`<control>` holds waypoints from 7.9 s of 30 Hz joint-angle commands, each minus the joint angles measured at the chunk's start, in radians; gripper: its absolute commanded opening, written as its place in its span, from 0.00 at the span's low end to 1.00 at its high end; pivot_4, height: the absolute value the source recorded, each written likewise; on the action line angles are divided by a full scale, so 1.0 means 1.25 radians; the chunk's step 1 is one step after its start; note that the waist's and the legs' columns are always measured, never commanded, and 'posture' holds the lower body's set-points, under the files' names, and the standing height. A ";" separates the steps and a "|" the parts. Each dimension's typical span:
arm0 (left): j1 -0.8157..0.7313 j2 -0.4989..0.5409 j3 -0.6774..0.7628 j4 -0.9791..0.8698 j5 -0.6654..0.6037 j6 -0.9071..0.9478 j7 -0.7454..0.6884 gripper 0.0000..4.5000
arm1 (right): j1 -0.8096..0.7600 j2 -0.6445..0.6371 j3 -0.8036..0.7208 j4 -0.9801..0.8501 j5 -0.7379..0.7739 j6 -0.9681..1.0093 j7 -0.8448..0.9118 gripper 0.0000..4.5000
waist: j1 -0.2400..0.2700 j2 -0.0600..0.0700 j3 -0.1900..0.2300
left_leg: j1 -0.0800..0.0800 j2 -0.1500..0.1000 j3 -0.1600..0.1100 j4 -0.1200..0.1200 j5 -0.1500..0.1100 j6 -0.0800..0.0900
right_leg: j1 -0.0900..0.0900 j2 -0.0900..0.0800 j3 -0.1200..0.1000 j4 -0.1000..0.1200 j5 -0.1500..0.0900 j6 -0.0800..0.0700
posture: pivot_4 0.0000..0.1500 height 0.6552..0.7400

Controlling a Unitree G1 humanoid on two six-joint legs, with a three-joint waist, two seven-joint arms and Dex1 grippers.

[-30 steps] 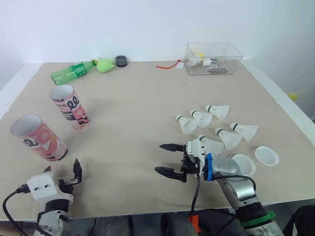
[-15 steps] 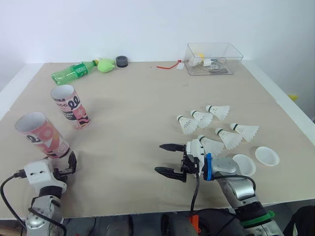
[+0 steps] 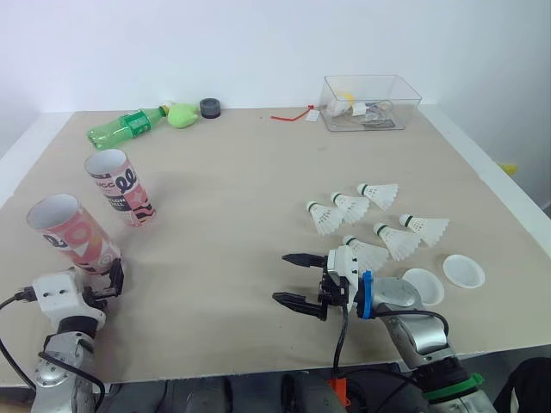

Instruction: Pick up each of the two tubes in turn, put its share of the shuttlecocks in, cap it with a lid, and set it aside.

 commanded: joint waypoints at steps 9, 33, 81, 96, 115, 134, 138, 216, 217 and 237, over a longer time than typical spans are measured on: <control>-0.069 0.061 0.017 0.125 -0.032 0.001 -0.081 1.00 | 0.003 -0.007 -0.014 -0.039 0.004 -0.008 -0.008 0.99 | 0.000 0.001 -0.001 | 0.000 0.000 0.001 0.000 0.000 0.000 | 0.000 0.000 0.000 0.000 0.000 0.000 | 1.00 1.00; -0.089 0.140 -0.040 0.191 0.014 -0.033 -0.196 0.68 | 0.013 -0.020 -0.022 -0.048 0.011 -0.008 -0.020 1.00 | 0.000 0.003 -0.002 | 0.002 0.001 0.004 0.000 0.000 0.000 | 0.000 -0.001 0.001 0.000 0.001 -0.001 | 1.00 1.00; -0.693 0.310 -0.665 0.212 0.187 0.081 -0.989 0.68 | 0.105 -0.019 -0.071 -0.142 0.026 0.009 -0.121 1.00 | 0.001 0.002 -0.001 | -0.003 -0.009 0.002 0.001 -0.004 0.000 | -0.001 -0.004 0.002 0.000 -0.005 0.007 | 1.00 1.00; -0.658 0.283 -0.634 0.171 0.206 0.136 -0.905 0.68 | 0.243 -0.067 -0.218 -0.436 0.136 0.214 -0.301 1.00 | 0.003 0.002 -0.001 | -0.004 -0.010 -0.001 0.005 -0.004 0.001 | 0.001 -0.006 0.002 0.001 -0.004 0.009 | 1.00 1.00; -0.667 0.254 -0.643 0.171 0.189 0.158 -0.932 0.68 | 0.423 -0.170 -0.451 -0.411 0.265 0.297 -0.247 1.00 | 0.003 0.002 -0.001 | -0.004 -0.012 -0.003 0.007 -0.003 0.003 | 0.002 -0.006 0.002 0.001 -0.002 0.009 | 1.00 1.00; -0.645 0.258 -0.641 0.123 0.203 0.256 -0.873 0.68 | 0.221 -0.126 -0.337 -0.297 0.221 0.413 -0.364 1.00 | 0.001 0.002 -0.001 | -0.005 -0.011 -0.004 0.007 -0.002 0.003 | 0.002 -0.005 0.002 0.001 -0.002 0.009 | 1.00 1.00; -0.641 0.257 -0.638 0.126 0.204 0.253 -0.862 0.68 | 0.192 -0.123 -0.315 -0.279 0.206 0.423 -0.372 1.00 | 0.002 0.002 -0.001 | -0.005 -0.012 -0.005 0.007 -0.002 0.004 | 0.002 -0.006 0.002 0.001 -0.002 0.009 | 1.00 1.00; -0.716 0.259 -0.611 0.233 0.166 0.246 -0.926 0.67 | -0.380 -0.301 -0.239 -0.128 0.182 0.344 -0.004 0.99 | 0.004 0.003 0.001 | -0.008 -0.009 -0.005 0.011 -0.004 0.007 | 0.000 -0.004 0.002 0.003 0.001 0.001 | 1.00 1.00; -0.716 0.260 -0.610 0.233 0.167 0.242 -0.925 0.67 | -0.334 -0.281 -0.268 -0.144 0.203 0.388 -0.060 0.99 | 0.003 0.003 0.001 | -0.008 -0.010 -0.005 0.011 -0.004 0.007 | 0.000 -0.005 0.002 0.003 0.001 0.001 | 1.00 1.00; -0.706 0.262 -0.607 0.211 0.152 0.250 -0.930 0.67 | -0.082 -0.022 -0.200 -0.232 0.096 0.527 -0.481 0.99 | -0.001 0.006 0.003 | -0.007 -0.012 -0.003 0.012 -0.004 0.008 | -0.002 -0.004 0.005 0.007 -0.002 0.008 | 1.00 1.00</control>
